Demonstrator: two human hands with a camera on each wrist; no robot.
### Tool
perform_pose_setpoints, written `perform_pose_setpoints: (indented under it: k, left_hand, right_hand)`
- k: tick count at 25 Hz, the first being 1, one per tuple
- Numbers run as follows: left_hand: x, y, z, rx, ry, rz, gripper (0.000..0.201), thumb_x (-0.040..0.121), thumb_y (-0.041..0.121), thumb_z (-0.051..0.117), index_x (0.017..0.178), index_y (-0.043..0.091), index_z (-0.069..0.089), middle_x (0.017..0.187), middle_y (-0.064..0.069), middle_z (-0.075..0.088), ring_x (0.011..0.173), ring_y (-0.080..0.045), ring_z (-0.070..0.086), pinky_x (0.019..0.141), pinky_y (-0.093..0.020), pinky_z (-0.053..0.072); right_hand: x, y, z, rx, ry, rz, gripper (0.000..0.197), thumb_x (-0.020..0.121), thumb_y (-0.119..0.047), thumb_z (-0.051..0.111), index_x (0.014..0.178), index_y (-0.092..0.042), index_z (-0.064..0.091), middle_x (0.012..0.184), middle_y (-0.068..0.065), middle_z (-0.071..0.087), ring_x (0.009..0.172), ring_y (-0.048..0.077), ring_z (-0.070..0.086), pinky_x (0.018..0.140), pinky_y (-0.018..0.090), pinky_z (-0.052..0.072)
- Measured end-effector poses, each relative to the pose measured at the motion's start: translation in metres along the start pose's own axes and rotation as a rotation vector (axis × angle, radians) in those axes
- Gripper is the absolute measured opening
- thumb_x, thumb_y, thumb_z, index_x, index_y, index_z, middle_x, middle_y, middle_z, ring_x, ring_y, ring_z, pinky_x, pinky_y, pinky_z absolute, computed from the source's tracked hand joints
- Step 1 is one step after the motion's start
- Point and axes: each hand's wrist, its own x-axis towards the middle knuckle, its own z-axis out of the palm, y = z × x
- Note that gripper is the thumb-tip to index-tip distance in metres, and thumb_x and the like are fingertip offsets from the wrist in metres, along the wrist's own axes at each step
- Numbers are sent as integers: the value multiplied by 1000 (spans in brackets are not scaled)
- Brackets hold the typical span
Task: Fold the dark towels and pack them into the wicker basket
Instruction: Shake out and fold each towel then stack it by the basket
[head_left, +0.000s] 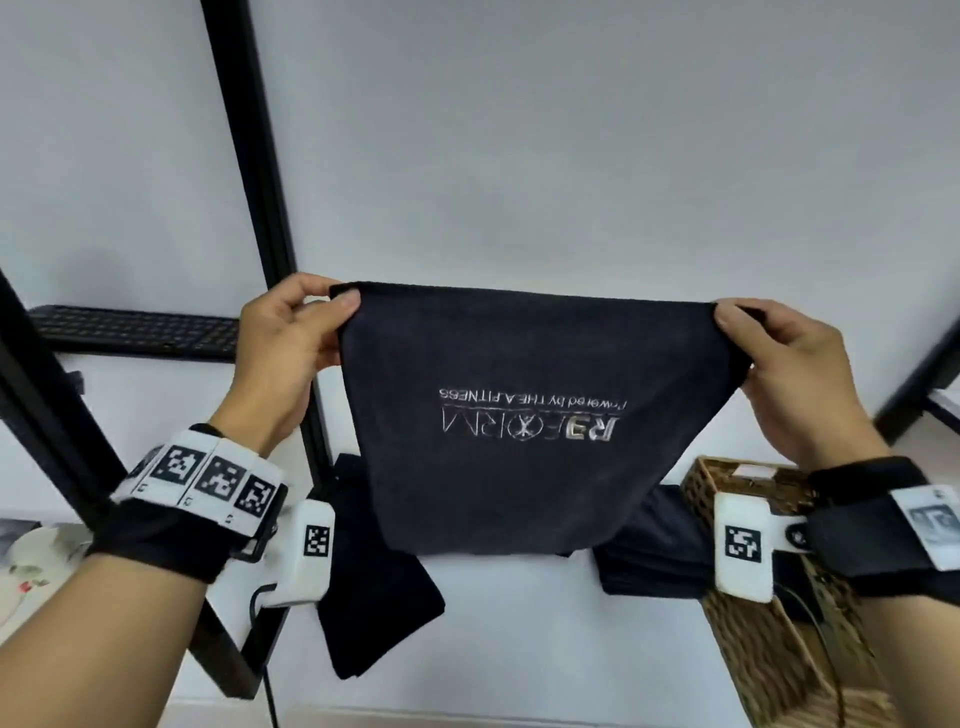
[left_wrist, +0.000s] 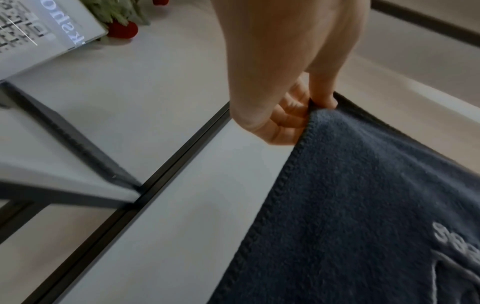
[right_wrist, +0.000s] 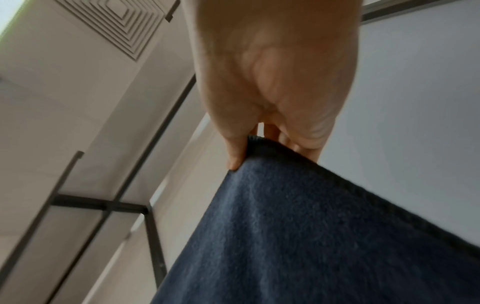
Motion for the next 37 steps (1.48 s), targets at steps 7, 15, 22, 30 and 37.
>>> perform_pose_setpoints:
  k: [7, 15, 22, 30, 37]
  left_hand:
    - [-17, -231, -20, 379, -41, -613, 10, 86, 6, 69, 76, 9, 69, 74, -8, 68, 75, -25, 64, 64, -30, 57]
    - [-36, -433, -17, 923, -93, -922, 12, 85, 13, 70, 79, 3, 73, 81, -16, 71, 79, -30, 69, 75, -35, 57]
    - [-11, -483, -3, 958, -53, -776, 10, 85, 16, 70, 84, 6, 71, 79, -7, 65, 82, -22, 60, 77, -23, 38]
    - [-13, -504, -7, 889, -169, -895, 11, 79, 15, 76, 71, 16, 70, 72, -1, 68, 76, -19, 63, 81, -27, 49]
    - [-30, -466, -11, 805, -306, -860, 14, 80, 14, 76, 69, 22, 72, 71, 2, 70, 74, -17, 65, 82, -28, 51]
  right_hand:
    - [-40, 246, 4, -631, -223, 398, 11, 88, -17, 67, 90, -12, 77, 88, 0, 75, 88, 16, 68, 80, 32, 53]
    - [-85, 459, 29, -980, -411, 744, 16, 91, -22, 62, 85, -12, 72, 88, 10, 72, 88, 28, 66, 73, 27, 46]
    - [-54, 520, 52, -934, -186, 634, 17, 89, -19, 65, 94, -5, 74, 104, 11, 66, 100, 26, 61, 87, 23, 40]
    - [-37, 510, 58, -860, -205, 663, 15, 89, -20, 66, 93, -9, 75, 95, 8, 73, 92, 23, 66, 76, 19, 39]
    - [-36, 438, 50, -804, -175, 533, 15, 89, -22, 67, 94, -11, 75, 92, 0, 66, 89, 14, 61, 84, 19, 39]
